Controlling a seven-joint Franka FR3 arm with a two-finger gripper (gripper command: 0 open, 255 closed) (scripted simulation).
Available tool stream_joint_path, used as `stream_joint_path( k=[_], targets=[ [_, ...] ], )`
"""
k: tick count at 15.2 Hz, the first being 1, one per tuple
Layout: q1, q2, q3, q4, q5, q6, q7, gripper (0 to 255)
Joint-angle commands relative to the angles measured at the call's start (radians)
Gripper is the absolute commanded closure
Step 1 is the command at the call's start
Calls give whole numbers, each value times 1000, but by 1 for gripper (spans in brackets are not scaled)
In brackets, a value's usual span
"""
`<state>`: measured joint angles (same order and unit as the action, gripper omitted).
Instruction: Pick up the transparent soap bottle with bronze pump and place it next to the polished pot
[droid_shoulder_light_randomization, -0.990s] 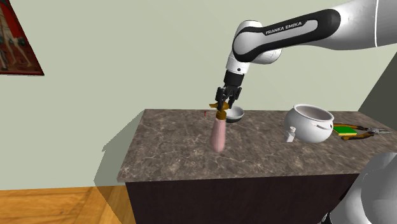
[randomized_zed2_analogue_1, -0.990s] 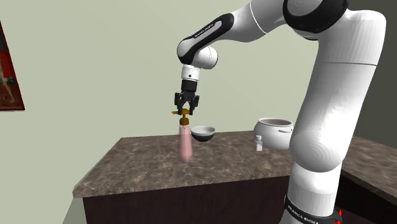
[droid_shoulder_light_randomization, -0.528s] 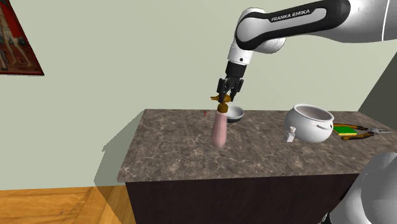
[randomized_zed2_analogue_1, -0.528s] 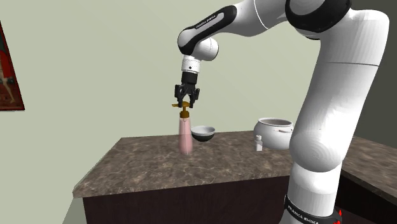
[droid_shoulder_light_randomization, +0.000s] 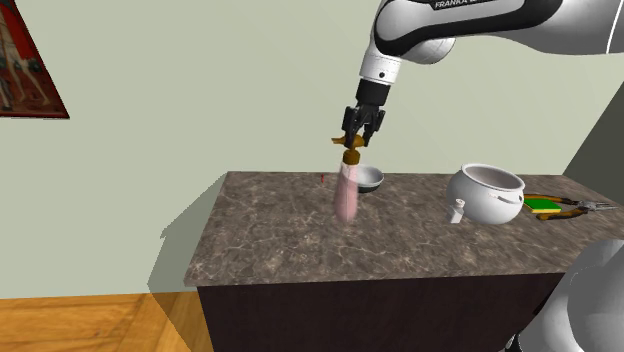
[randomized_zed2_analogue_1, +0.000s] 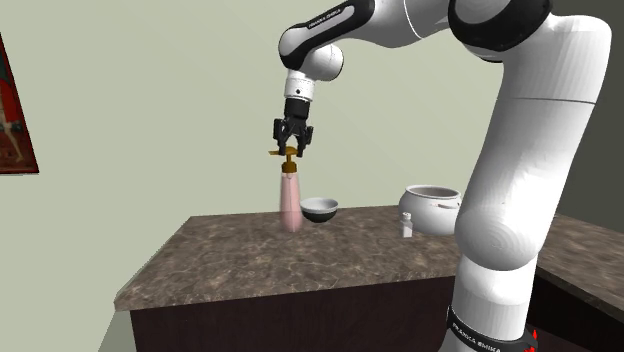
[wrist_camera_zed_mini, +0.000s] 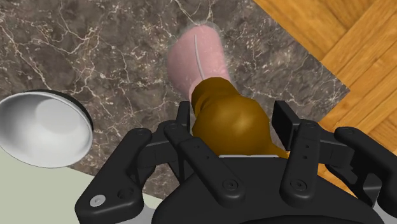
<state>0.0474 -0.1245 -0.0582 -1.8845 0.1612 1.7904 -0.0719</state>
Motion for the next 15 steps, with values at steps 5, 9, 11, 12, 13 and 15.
stream_joint_path(
  k=[5, 9, 11, 12, 13, 15],
  targets=[
    [-1, 4, -2, 88, -2, -83, 11, 255],
    [-1, 13, -3, 152, -3, -138, 18, 255],
    [-2, 19, -3, 186, -3, -166, 22, 255],
    [-2, 22, -4, 203, -3, -180, 23, 255],
    [-2, 26, -4, 221, -3, -194, 25, 255],
    [-2, 34, -5, 258, -2, -222, 29, 255]
  ],
)
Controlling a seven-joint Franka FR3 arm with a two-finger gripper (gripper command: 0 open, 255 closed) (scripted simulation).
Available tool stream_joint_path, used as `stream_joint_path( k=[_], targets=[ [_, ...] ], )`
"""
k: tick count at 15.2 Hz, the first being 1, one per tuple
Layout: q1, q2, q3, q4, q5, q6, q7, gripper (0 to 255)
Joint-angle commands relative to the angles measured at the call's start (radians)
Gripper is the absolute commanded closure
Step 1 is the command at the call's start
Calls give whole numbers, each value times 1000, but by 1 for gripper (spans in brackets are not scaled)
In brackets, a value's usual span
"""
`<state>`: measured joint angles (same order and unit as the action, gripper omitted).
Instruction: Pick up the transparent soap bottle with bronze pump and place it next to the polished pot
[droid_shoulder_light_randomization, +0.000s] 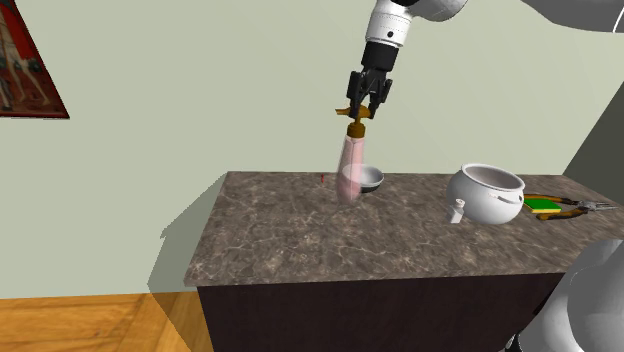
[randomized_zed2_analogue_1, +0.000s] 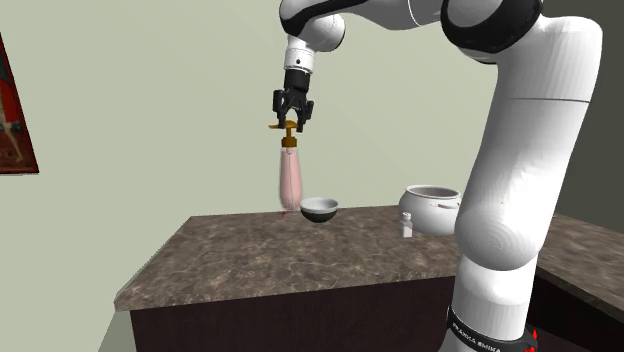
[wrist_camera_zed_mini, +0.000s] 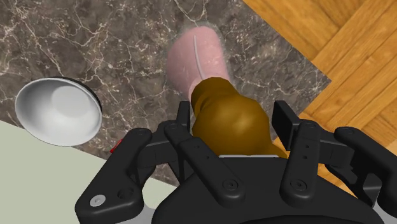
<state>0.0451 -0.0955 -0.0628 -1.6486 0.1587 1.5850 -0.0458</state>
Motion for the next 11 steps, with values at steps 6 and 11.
stream_joint_path(
  k=[6, 11],
  targets=[
    [-1, 36, -2, 142, 3, -105, 13, 255],
    [-3, 71, -5, 256, 7, -183, 23, 255]
  ],
)
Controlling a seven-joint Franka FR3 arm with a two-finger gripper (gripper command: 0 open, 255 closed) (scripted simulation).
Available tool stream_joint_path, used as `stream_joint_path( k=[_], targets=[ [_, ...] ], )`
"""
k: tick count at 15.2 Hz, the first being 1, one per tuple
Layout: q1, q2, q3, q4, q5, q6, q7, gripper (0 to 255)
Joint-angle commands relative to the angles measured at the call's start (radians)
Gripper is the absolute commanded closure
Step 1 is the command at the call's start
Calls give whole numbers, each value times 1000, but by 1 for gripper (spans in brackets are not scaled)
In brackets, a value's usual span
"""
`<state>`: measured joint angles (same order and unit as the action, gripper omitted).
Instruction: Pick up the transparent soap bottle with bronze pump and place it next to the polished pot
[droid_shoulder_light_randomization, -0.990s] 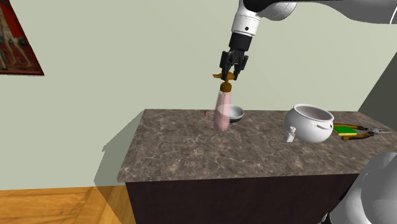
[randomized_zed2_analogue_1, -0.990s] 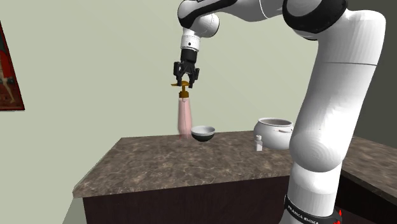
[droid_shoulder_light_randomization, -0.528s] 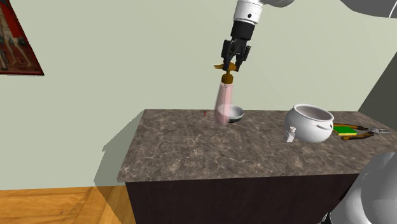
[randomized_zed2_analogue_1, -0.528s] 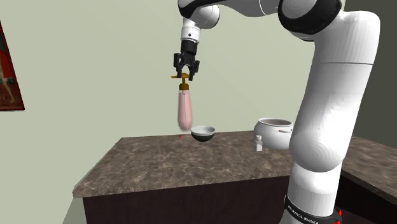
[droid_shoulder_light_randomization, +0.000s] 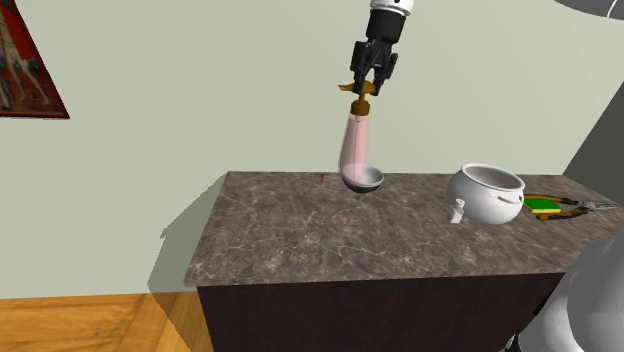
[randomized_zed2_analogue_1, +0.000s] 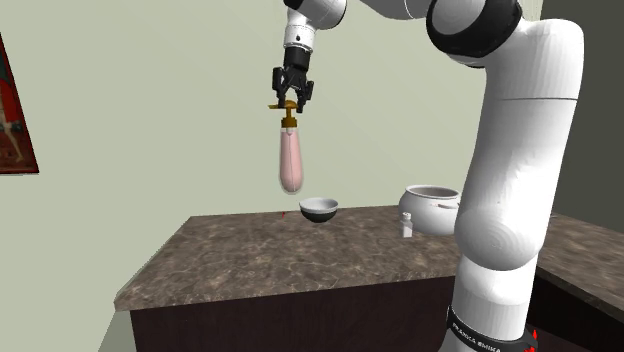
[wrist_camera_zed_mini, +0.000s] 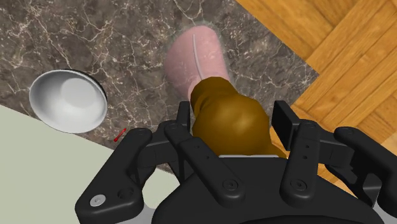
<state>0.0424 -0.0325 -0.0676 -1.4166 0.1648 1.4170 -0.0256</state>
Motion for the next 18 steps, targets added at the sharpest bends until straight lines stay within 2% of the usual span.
stream_joint_path(
  k=[1, 2, 11, 18],
  targets=[
    [0, 17, -1, 48, 2, -31, 4, 255],
    [-1, 21, -1, 60, 3, -39, 5, 255],
    [-75, -205, -91, -181, -31, -49, -163, 255],
    [-130, -325, -180, -280, -81, -86, -303, 255]
  ],
)
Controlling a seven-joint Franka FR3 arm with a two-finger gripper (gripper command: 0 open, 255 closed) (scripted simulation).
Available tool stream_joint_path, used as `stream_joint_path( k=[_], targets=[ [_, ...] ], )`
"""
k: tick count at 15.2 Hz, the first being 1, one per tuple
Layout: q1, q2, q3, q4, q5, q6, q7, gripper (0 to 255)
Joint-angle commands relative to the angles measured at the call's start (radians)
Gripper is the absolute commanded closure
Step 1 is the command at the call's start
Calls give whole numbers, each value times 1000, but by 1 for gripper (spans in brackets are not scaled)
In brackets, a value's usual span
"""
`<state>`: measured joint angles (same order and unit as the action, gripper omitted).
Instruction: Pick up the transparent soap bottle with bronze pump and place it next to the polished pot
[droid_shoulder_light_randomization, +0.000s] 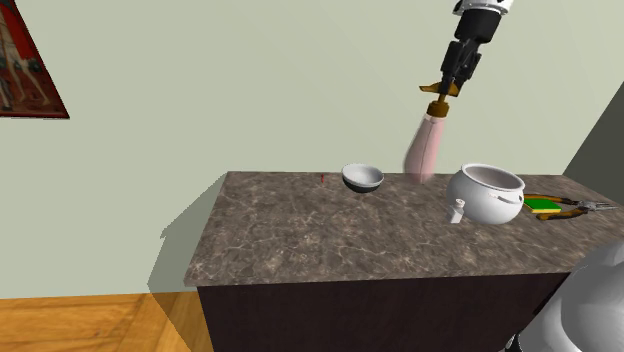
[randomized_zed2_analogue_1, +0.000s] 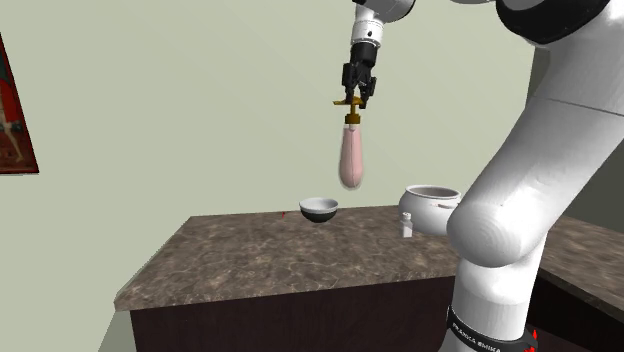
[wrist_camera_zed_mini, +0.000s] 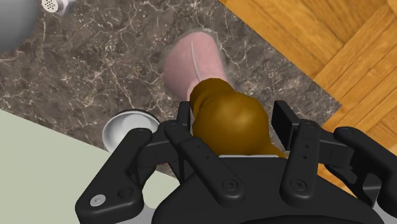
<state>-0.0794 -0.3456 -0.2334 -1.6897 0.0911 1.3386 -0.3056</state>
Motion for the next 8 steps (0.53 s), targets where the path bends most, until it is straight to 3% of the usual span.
stream_joint_path(
  k=[1, 8],
  targets=[
    [-15, -25, -28, -16, -16, -14, -44, 255],
    [-66, -92, -135, -45, -82, -61, -199, 255]
  ],
)
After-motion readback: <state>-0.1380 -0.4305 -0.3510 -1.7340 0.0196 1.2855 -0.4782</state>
